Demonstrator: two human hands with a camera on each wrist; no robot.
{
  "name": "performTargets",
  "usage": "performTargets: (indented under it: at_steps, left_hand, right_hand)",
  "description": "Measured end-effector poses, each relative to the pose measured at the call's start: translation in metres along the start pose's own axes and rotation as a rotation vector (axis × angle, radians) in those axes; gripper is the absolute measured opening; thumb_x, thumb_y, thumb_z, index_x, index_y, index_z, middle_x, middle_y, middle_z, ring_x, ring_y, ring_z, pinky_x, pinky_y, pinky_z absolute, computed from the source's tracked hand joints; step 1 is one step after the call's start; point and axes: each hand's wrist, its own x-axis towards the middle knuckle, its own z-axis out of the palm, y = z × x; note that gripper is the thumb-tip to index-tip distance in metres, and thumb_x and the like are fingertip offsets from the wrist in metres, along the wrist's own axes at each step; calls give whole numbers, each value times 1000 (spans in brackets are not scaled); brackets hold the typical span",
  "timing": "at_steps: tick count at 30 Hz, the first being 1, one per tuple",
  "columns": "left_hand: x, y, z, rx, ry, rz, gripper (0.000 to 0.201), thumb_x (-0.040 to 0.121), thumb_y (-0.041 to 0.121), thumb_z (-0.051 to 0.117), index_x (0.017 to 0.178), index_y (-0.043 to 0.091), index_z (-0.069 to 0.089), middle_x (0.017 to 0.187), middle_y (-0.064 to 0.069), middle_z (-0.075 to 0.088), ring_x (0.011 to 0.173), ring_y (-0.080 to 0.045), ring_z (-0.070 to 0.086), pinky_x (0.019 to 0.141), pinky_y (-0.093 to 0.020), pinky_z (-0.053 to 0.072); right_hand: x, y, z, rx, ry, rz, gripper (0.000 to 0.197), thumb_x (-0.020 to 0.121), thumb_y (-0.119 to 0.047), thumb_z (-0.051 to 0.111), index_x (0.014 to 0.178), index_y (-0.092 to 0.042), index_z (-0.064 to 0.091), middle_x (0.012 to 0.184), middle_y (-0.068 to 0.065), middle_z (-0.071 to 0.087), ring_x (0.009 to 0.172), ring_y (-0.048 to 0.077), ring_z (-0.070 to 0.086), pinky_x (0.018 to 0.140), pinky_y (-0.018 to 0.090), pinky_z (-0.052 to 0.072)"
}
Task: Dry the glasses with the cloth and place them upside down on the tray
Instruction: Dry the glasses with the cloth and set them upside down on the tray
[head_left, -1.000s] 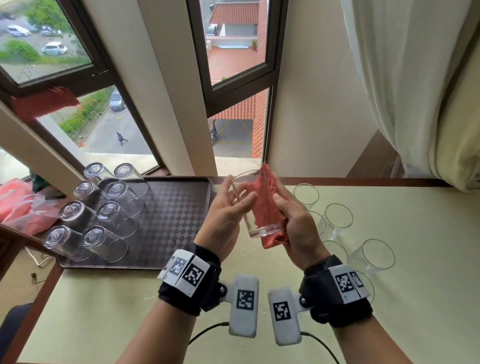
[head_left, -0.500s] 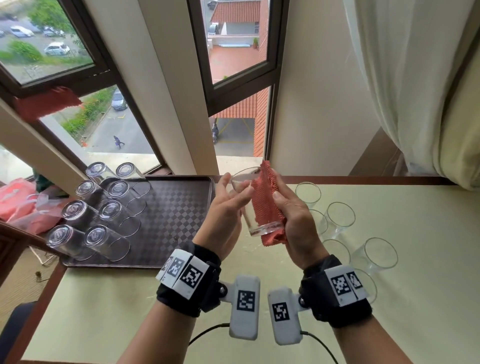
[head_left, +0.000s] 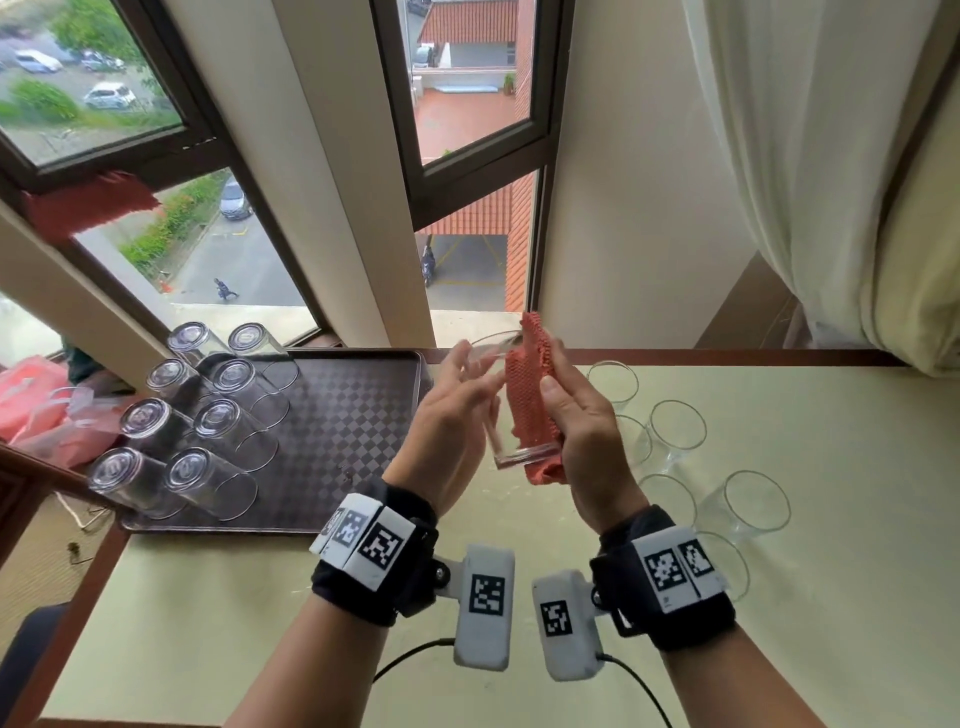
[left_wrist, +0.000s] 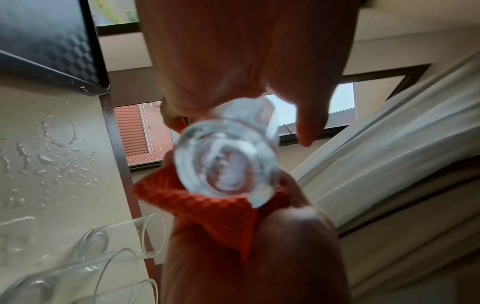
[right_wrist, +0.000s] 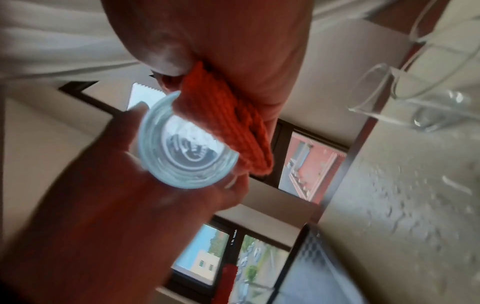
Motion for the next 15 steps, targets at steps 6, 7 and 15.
performTargets:
  at_steps: [6, 7, 15]
  left_hand:
    - [-5, 3, 14, 29, -57, -7, 95, 78, 48, 77, 145, 0, 31, 127, -19, 55, 114, -28, 59, 99, -44, 52]
    - [-5, 4, 11, 38, -90, -23, 93, 77, 54, 76, 142, 0, 37, 127, -20, 53, 117, -31, 55, 105, -51, 46]
    - [-2, 5, -1, 72, 5, -96, 120, 70, 31, 88, 157, 14, 7, 146, -19, 48, 131, -29, 54, 114, -48, 39]
  right_hand:
    - [0, -8, 1, 353, -151, 151, 46, 105, -22, 31, 149, -18, 41, 141, 9, 59, 128, 28, 58, 101, 41, 52]
    - [0, -9, 0, 382, -160, 164, 45, 105, -21, 29, 148, -16, 42, 139, 10, 60, 127, 28, 59, 99, 39, 53]
    - [-3, 2, 4, -52, -67, 52, 54, 97, -29, 40, 151, -34, 38, 138, -6, 61, 124, 18, 60, 107, 51, 47]
